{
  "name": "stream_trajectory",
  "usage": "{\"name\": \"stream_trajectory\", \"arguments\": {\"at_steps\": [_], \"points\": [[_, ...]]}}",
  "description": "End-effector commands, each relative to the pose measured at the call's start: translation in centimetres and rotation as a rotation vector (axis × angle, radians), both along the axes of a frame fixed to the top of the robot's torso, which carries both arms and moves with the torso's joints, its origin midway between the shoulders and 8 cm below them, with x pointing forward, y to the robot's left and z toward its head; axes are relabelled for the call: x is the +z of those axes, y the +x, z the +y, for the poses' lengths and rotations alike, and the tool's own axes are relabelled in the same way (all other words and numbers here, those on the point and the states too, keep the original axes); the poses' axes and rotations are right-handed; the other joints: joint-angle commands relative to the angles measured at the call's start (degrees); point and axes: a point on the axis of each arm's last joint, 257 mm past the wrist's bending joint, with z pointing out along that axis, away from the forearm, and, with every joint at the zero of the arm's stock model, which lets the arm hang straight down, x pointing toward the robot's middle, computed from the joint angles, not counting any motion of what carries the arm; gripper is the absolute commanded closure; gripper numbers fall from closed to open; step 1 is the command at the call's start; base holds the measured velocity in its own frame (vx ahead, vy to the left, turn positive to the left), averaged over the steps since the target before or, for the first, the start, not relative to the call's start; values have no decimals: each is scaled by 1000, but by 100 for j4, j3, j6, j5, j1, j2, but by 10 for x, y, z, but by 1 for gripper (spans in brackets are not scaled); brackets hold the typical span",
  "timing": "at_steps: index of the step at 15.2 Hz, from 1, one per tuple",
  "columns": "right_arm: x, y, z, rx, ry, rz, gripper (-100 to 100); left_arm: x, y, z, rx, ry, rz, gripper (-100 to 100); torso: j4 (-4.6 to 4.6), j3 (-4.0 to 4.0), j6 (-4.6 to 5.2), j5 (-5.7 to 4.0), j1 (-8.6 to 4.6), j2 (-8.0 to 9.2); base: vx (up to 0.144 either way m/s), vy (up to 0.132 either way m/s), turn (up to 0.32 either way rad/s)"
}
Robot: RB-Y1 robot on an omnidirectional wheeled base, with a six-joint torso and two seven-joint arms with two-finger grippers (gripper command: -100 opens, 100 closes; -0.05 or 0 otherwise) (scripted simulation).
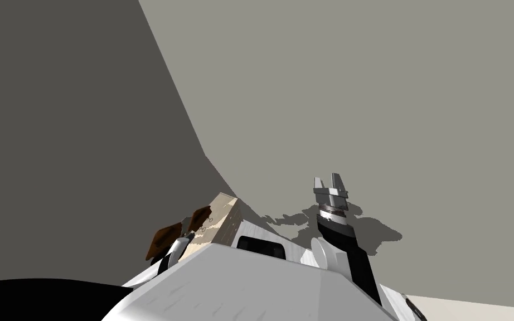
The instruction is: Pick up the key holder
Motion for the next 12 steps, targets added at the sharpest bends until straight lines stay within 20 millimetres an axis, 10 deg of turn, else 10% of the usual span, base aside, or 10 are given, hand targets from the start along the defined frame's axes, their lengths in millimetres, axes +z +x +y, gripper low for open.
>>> {"name": "stream_trajectory", "arguments": {"at_steps": [1, 4, 5, 12], "points": [[0, 0, 0, 0, 0, 0, 0, -1, 1, -2, 6, 2, -1, -100, 0, 0, 0, 0, 0, 0, -30, 56, -38], [0, 0, 0, 0, 0, 0, 0, -1, 1, -2, 8, 3, -3, -100, -2, -4, -2, -4, -20, -8, -9, 16, 5], [0, 0, 0, 0, 0, 0, 0, -1, 1, -2, 7, 3, -2, 100, -2, -6, -2, -5, -26, -11, 0, 0, 0], [0, 0, 0, 0, 0, 0, 0, 7, -2, 10, -15, 2, -1, 100, -10, -10, -31, -20, -37, -13, 18, -32, 41]]}}
